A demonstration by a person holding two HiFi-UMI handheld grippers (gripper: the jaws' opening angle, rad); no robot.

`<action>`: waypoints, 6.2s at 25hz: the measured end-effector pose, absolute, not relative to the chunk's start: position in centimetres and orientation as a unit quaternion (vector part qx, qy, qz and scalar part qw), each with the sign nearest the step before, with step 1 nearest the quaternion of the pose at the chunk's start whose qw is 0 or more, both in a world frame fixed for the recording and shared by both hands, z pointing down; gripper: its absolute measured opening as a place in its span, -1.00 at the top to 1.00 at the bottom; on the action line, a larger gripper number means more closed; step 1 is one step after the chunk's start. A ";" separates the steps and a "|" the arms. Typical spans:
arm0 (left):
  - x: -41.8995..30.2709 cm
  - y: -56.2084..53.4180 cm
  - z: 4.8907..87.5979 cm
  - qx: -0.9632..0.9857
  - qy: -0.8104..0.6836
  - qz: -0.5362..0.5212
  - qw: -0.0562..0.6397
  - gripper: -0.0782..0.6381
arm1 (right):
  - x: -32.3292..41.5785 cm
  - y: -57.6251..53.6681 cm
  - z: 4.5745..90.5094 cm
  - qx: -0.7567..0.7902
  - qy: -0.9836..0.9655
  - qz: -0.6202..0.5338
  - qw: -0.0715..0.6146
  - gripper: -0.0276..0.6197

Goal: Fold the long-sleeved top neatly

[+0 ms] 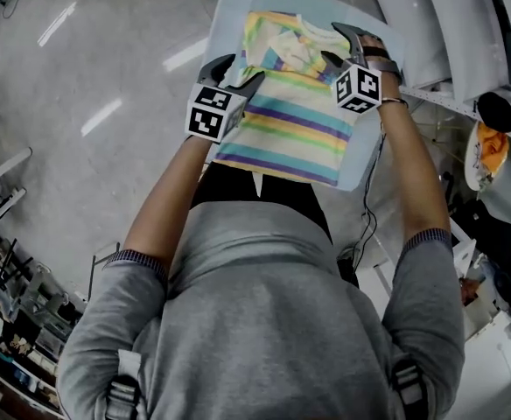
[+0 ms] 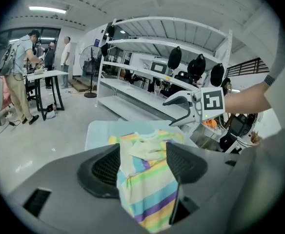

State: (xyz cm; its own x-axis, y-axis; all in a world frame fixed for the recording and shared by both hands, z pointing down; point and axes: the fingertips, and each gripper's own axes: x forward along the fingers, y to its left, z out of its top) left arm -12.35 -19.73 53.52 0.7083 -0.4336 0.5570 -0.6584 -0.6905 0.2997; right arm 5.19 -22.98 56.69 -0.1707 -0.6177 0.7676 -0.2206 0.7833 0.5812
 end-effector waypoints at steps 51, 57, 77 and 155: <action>-25.2 4.7 74.1 0.778 -0.334 0.439 0.301 -0.04 | 10.7 22.1 74.4 0.596 -0.580 0.454 0.320 0.09; -24.6 5.8 73.7 0.781 -0.331 0.432 0.307 0.45 | 10.8 22.2 74.3 0.607 -0.570 0.455 0.315 0.48; -27.8 13.4 69.5 0.782 -0.304 0.399 0.370 0.69 | 7.4 29.5 71.0 0.566 -0.603 0.486 0.282 0.77; -20.8 -5.0 59.0 0.769 -0.306 0.406 0.388 0.67 | 15.0 9.9 60.6 0.523 -0.650 0.524 0.172 0.79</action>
State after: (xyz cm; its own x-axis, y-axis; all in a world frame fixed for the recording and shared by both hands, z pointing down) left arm -20.78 -5.04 59.00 0.4832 -0.1543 0.8618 -0.7852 -0.5118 0.3486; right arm 14.99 9.93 60.62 -0.3943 -0.4990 0.7717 -0.8598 -0.0962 -0.5015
